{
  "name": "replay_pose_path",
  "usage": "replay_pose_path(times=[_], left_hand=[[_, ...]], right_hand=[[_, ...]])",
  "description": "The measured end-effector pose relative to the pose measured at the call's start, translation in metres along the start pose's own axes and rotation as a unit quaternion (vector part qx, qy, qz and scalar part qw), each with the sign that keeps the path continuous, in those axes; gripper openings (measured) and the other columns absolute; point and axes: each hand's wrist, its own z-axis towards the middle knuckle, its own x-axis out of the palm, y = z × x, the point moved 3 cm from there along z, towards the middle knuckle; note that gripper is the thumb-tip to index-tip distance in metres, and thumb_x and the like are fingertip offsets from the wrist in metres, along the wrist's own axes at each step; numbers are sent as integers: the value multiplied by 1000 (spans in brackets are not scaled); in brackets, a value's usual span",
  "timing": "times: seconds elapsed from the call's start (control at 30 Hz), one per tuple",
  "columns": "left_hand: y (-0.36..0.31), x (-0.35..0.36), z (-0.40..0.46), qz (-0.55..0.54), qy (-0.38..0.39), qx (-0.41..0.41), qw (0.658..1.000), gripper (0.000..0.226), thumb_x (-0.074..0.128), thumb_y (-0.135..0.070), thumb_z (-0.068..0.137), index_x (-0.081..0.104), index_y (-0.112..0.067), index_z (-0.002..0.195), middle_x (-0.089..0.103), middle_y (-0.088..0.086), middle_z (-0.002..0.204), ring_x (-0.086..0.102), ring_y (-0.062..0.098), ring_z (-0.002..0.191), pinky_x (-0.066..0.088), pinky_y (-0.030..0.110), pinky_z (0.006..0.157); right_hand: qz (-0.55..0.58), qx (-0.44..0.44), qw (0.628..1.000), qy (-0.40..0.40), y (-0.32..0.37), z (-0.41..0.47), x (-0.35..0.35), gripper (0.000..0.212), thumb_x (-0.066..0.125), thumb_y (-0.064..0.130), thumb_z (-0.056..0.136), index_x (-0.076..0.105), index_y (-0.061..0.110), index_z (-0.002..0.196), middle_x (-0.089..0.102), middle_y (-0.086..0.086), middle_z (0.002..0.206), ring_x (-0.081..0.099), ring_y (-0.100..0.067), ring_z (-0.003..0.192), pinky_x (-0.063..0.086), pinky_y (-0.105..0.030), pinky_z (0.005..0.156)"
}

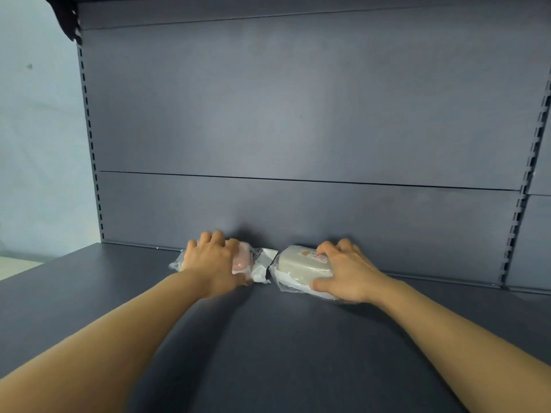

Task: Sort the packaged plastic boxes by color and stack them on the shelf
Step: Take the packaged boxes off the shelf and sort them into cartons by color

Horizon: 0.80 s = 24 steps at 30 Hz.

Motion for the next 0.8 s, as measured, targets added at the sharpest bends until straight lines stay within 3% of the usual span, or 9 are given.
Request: replay_pose_path(times=[0.1,0.17,0.27,0.37,0.53,0.6,0.7,0.8], left_hand=[[-3,-14,-7,-36,-15,36,999,64,55,-66,76,49,-28,127,44,0,120,43,22,116,37,34,93],[-1,-20,-8,-103,-1,39,994,61,60,-68,71,55,-32,119,46,-2,120,43,21,116,37,33,93],[5,-16,-11,-156,58,31,986,95,45,-81,41,45,-43,128,38,-5,138,31,22,129,28,38,104],[7,0,-11,-176,112,20,978,106,38,-84,43,26,-45,141,36,-8,147,30,22,137,25,41,112],[0,-6,-20,-157,147,26,976,83,53,-70,74,19,-43,145,38,-1,141,27,28,134,28,45,111],[-2,-11,-30,-151,162,39,974,87,49,-74,69,20,-42,145,42,-7,138,31,27,129,29,45,110],[-2,-17,-47,-148,144,25,978,104,35,-88,45,27,-44,139,49,-7,134,38,26,125,35,47,105],[-4,-28,-74,-172,99,3,980,99,41,-88,46,32,-43,133,50,-7,130,41,25,125,41,48,101]], right_hand=[[26,32,998,56,-7,-14,-15,47,65,36,72,37,34,110,33,2,110,46,-17,99,41,-29,75],[26,42,995,87,-11,-21,-25,44,63,33,74,37,31,110,34,2,112,46,-11,92,40,-28,69],[27,35,995,93,-10,-26,-25,63,66,46,75,34,29,127,33,3,128,42,-16,114,42,-34,91],[6,19,996,86,-7,-28,-12,89,65,61,72,20,35,144,25,3,143,27,-22,135,31,-42,108],[-22,-3,999,31,-10,-33,-7,81,62,66,73,29,35,141,41,-2,130,39,-25,123,36,-40,100],[-26,-4,999,20,-10,-39,-5,78,59,67,75,31,34,140,42,-3,129,40,-26,121,35,-40,100],[-29,-9,999,-14,-9,-54,-9,72,56,66,78,32,36,138,42,-4,131,39,-28,123,33,-39,100],[-12,-22,998,-62,0,-81,-22,67,57,62,80,34,36,138,42,-4,133,37,-27,125,33,-38,101]])
